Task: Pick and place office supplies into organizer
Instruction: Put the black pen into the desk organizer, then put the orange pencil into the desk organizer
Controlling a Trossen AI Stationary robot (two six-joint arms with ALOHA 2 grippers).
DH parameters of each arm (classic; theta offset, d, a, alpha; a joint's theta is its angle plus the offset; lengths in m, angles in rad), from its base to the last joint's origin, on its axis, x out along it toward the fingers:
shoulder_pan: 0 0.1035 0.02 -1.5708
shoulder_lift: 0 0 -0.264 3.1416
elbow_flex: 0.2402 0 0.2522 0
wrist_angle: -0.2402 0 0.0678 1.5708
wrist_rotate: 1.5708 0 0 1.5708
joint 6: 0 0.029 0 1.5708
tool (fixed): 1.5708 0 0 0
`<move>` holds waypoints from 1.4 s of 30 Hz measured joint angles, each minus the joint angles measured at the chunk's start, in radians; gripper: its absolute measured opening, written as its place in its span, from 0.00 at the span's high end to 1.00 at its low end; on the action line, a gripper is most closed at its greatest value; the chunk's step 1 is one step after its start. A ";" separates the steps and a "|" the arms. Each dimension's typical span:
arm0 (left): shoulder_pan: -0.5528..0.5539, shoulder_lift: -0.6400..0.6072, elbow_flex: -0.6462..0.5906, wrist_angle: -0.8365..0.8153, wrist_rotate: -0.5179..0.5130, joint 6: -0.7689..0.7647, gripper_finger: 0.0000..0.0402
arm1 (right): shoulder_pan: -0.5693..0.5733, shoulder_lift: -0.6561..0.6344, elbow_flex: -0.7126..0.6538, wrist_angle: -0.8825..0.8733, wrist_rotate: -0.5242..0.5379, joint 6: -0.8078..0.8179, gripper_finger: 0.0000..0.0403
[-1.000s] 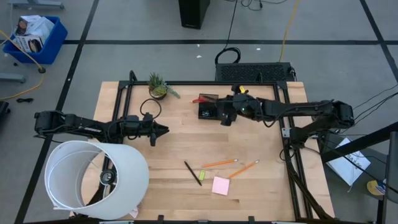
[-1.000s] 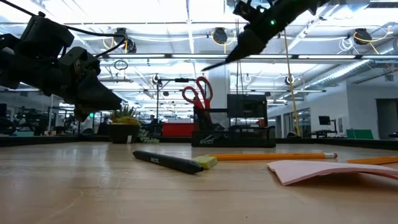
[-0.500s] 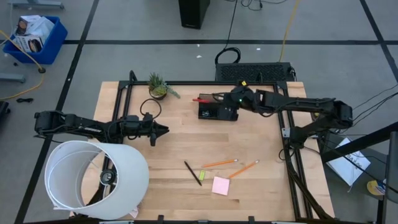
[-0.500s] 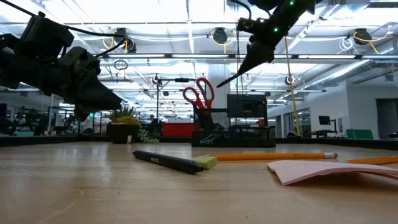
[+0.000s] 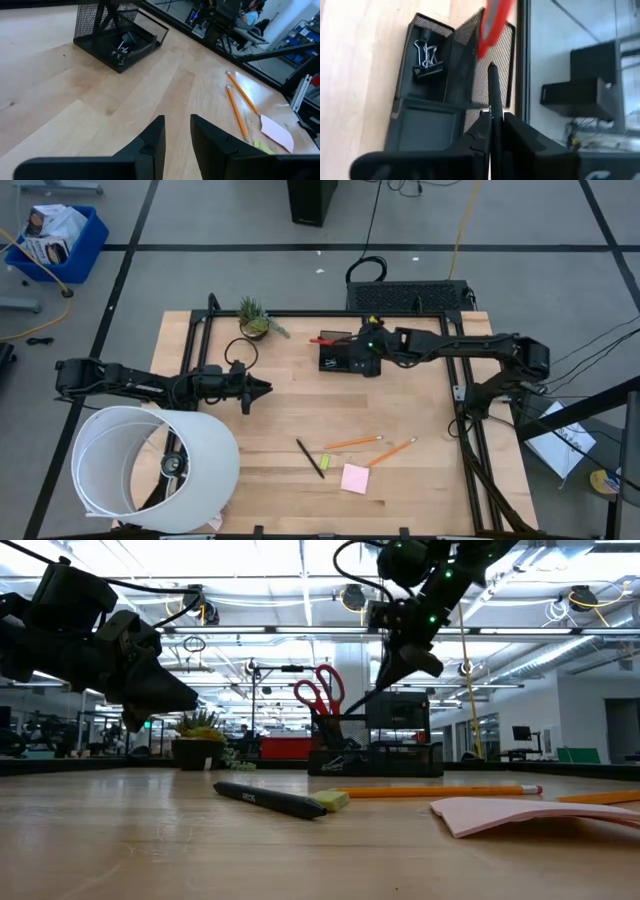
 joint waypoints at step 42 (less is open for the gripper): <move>0.000 0.000 0.000 -0.016 0.004 0.016 0.77 | 0.094 0.293 0.330 -0.203 0.386 -0.203 0.71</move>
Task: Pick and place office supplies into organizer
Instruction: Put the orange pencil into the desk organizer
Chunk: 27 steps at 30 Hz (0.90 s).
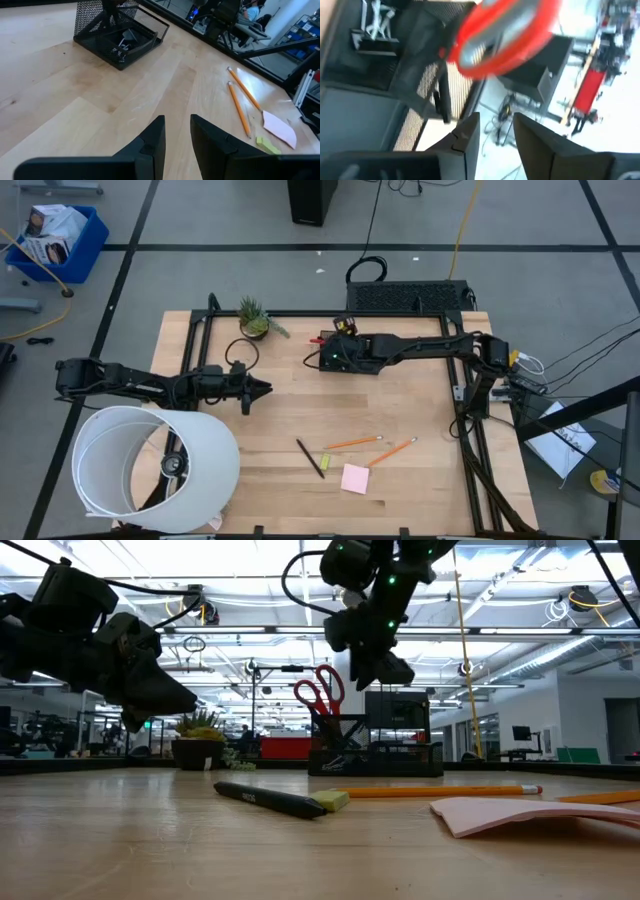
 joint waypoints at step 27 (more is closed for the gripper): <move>0.000 0.000 0.000 -0.068 0.005 -0.058 0.77 | 0.359 -0.627 -0.952 0.731 -0.748 1.068 0.73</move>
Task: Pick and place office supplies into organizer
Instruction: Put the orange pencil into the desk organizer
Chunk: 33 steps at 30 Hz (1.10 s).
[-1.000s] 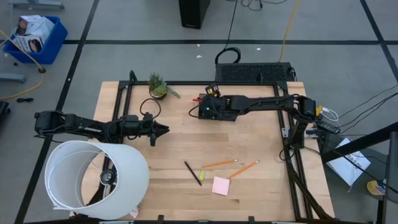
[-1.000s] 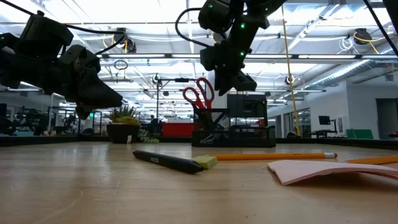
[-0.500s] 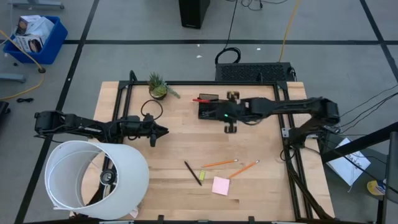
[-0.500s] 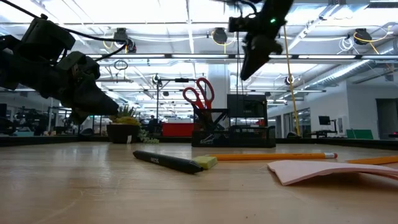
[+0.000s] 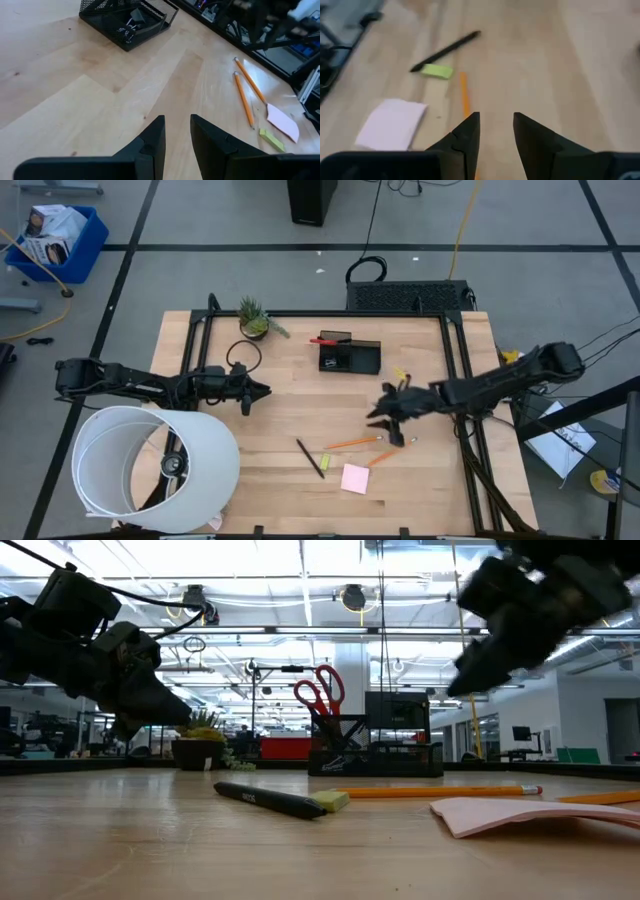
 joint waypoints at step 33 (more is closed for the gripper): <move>0.000 0.000 0.000 0.000 -0.028 0.015 0.77 | 0.330 0.394 -0.334 0.691 0.382 0.323 0.55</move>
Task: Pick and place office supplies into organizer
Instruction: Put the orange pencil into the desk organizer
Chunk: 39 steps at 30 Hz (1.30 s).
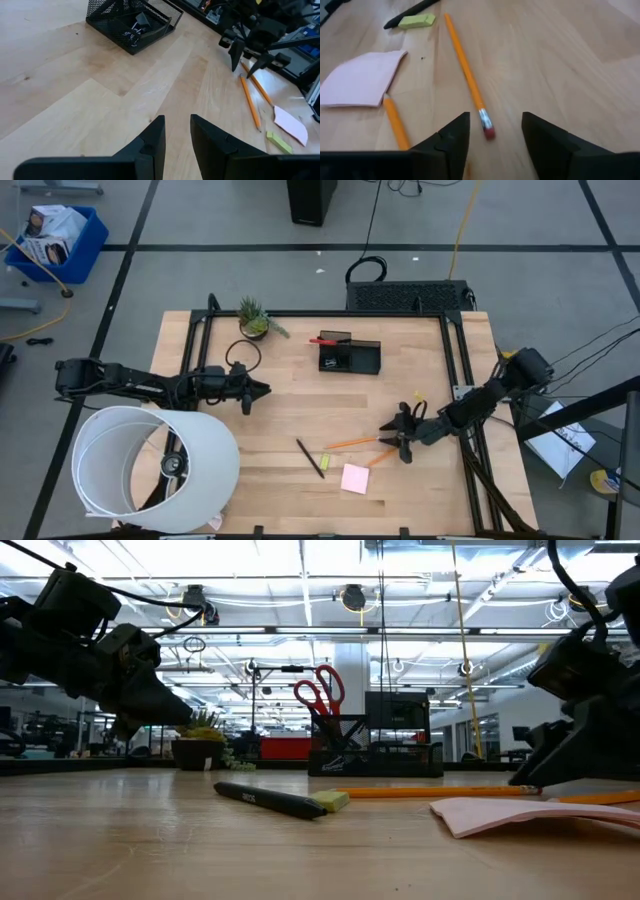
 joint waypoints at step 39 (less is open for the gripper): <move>0.000 0.000 0.000 0.004 -0.007 -0.005 0.77 | 0.130 0.343 0.039 0.154 0.264 0.001 0.84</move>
